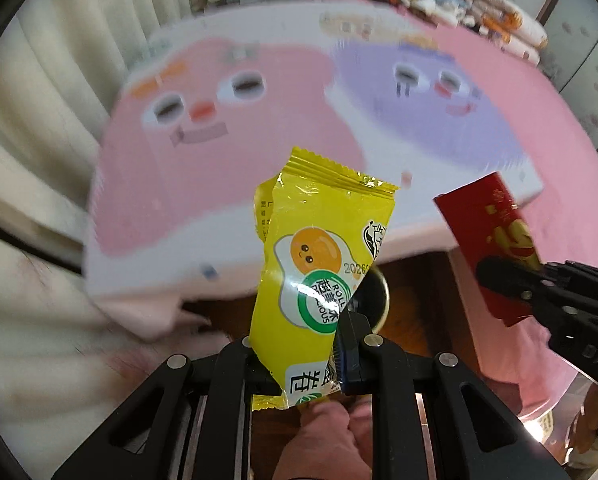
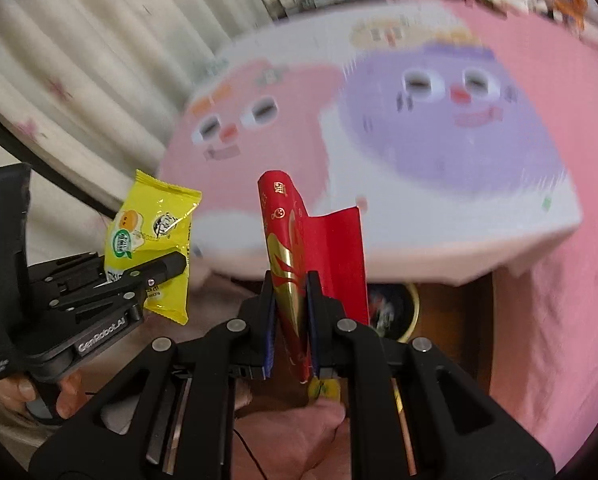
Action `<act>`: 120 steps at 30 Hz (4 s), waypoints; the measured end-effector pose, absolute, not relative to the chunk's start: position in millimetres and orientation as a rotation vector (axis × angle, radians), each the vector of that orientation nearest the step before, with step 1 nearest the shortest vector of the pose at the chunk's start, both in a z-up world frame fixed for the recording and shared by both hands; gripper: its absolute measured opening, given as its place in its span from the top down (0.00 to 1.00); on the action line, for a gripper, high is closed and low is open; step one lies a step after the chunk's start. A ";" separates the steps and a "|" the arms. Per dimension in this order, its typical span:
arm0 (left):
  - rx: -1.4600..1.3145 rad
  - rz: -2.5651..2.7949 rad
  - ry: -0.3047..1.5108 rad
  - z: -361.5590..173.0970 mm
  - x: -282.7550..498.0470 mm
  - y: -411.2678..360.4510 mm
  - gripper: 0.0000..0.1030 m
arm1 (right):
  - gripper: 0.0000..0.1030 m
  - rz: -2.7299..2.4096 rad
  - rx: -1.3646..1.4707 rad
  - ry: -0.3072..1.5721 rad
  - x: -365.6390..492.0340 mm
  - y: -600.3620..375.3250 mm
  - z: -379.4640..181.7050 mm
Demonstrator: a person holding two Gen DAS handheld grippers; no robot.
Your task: Collect trash
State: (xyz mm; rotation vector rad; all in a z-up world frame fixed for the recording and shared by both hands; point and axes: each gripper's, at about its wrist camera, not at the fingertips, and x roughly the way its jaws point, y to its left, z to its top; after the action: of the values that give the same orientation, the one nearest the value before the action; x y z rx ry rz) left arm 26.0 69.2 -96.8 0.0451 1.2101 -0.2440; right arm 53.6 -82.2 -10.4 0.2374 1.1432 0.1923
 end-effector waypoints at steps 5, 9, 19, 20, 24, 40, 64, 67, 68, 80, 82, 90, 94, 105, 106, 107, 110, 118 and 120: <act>0.021 -0.231 1.312 -197.4 16.0 47.0 0.84 | 0.90 0.152 0.300 1.273 42.7 -106.3 -117.2; -0.002 -0.223 1.348 -271.1 14.6 29.0 0.84 | 0.90 0.091 0.336 1.376 35.1 -129.2 -211.0; 0.032 -0.260 1.381 -407.6 26.0 -13.7 0.72 | 0.89 0.016 0.437 1.439 45.9 -176.6 -381.6; 0.037 -0.254 1.380 -412.3 29.3 -16.5 0.66 | 0.89 0.018 0.448 1.439 50.4 -178.7 -389.5; 0.037 -0.229 1.374 -424.4 31.2 -12.1 0.33 | 0.78 0.026 0.484 1.440 63.6 -189.2 -418.7; -0.006 -0.147 1.386 -336.7 53.2 7.0 0.15 | 0.43 0.043 0.431 1.408 53.1 -189.6 -351.8; 0.026 -0.057 0.995 49.1 21.6 16.3 0.15 | 0.35 0.179 0.235 1.105 22.9 -166.6 22.2; 0.025 -0.051 0.936 82.6 15.5 11.9 0.15 | 0.35 0.190 0.228 1.040 24.0 -171.9 61.6; 0.022 -0.051 0.916 95.9 13.8 10.6 0.15 | 0.35 0.191 0.228 1.024 24.6 -174.0 73.5; 0.006 -0.023 0.824 172.3 1.0 7.8 0.15 | 0.34 0.165 0.130 0.863 20.3 -156.4 182.3; 0.004 -0.007 0.820 176.3 2.4 13.4 0.15 | 0.33 0.150 0.131 0.858 20.8 -148.9 191.1; 0.005 0.006 0.826 174.0 21.6 32.3 0.15 | 0.33 0.134 0.078 0.836 28.1 -115.5 196.8; 0.009 -0.002 0.822 174.1 36.6 40.3 0.15 | 0.33 0.105 0.062 0.831 37.7 -105.8 194.2; 0.021 -0.032 0.836 167.1 76.0 47.5 0.15 | 0.33 0.049 0.064 0.860 69.6 -102.6 176.2; 0.020 -0.032 0.837 166.0 78.1 47.2 0.15 | 0.33 0.045 0.063 0.862 72.7 -101.9 174.9; 0.019 -0.032 0.839 165.0 80.7 47.2 0.15 | 0.33 0.041 0.062 0.862 75.2 -101.8 174.1; 0.015 -0.036 0.849 161.1 89.7 47.6 0.15 | 0.33 0.035 0.060 0.869 81.2 -101.9 171.0; 0.018 -0.037 0.860 154.3 103.1 44.8 0.15 | 0.33 0.027 0.050 0.878 94.3 -105.3 166.0; 0.019 -0.038 0.860 154.1 103.5 44.5 0.15 | 0.33 0.029 0.051 0.880 94.0 -107.0 165.8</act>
State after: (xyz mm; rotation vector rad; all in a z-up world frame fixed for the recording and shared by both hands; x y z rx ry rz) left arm 103.5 44.5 154.1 0.0192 0.8599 -0.0384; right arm 94.0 -107.0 165.8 0.0509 0.8797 0.0286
